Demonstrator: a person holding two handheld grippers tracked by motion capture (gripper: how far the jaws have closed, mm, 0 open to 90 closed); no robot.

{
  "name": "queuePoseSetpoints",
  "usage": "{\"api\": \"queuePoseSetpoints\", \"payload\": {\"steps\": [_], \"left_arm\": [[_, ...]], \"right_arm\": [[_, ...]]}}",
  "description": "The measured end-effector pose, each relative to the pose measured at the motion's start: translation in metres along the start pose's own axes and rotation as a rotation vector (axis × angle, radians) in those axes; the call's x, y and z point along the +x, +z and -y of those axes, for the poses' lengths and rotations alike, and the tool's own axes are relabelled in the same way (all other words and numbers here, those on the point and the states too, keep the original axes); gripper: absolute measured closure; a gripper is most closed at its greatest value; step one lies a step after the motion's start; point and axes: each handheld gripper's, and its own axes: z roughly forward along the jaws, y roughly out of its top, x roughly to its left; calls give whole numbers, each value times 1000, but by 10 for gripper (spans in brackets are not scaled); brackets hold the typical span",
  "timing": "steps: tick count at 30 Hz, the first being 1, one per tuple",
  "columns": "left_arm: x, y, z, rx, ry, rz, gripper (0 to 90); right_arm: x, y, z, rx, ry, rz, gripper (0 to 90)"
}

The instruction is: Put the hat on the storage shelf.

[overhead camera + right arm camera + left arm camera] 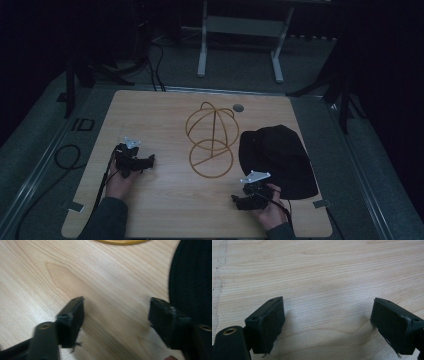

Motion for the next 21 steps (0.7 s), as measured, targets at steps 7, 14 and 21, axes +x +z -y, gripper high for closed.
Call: {"api": "queuePoseSetpoints", "payload": {"steps": [7,14,21], "left_arm": [[0,0,0,0,0,0,125],[0,0,0,0,0,0,125],[0,0,0,0,0,0,125]], "right_arm": [[0,3,0,14,24,18,129],[0,4,-2,36,11,8,123],[0,3,-2,23,7,5,180]]}}
